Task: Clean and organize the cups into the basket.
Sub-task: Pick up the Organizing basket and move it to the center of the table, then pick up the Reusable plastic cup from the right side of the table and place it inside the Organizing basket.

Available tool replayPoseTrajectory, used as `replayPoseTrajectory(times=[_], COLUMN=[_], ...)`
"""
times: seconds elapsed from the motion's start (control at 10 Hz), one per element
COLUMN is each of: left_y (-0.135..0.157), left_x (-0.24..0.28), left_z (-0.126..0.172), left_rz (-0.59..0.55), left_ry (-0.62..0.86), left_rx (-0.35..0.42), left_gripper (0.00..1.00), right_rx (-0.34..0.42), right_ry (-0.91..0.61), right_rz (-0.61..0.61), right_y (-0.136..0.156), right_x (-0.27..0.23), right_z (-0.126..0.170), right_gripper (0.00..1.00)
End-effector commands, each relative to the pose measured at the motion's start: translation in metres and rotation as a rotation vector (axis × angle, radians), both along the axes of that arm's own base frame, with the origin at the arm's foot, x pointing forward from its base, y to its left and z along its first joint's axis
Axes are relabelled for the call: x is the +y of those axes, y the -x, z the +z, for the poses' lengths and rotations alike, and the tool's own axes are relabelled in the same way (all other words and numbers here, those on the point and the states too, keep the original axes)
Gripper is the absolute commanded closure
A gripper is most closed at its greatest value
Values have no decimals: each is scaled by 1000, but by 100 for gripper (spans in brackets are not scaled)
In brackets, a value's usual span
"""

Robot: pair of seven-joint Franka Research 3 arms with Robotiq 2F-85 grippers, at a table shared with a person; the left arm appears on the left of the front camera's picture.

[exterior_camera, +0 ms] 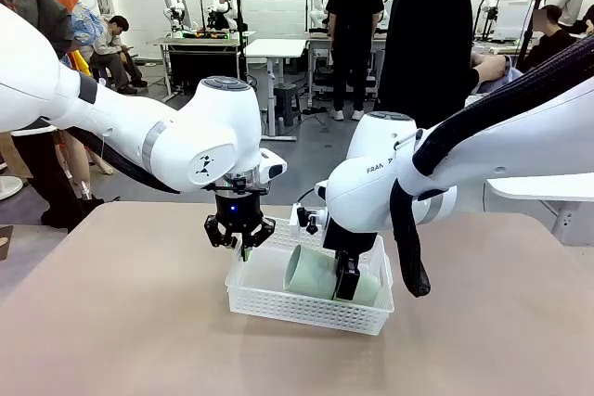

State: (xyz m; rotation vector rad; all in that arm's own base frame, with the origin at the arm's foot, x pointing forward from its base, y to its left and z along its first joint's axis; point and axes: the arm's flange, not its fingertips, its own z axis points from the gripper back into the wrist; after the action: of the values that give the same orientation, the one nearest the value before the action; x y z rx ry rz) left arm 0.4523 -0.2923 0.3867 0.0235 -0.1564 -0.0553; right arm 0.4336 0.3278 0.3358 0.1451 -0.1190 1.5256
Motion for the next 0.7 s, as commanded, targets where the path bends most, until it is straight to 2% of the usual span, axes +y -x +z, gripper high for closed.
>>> replayPoseTrajectory(times=[0.0, 0.1, 0.6], left_y=[0, 0, 0], left_x=[0, 0, 0], left_z=[0, 0, 0], left_rz=[-1, -1, -1], left_ry=[-2, -2, -2], left_rx=[1, 1, 1], left_gripper=[100, 100, 100], right_rx=[18, 13, 0], right_ry=[-15, -24, -36], right_rz=[-7, -8, 6], right_y=[-2, 1, 3], right_x=[-11, -14, -10], right_z=[-4, -2, 4], right_gripper=[18, 0, 0])
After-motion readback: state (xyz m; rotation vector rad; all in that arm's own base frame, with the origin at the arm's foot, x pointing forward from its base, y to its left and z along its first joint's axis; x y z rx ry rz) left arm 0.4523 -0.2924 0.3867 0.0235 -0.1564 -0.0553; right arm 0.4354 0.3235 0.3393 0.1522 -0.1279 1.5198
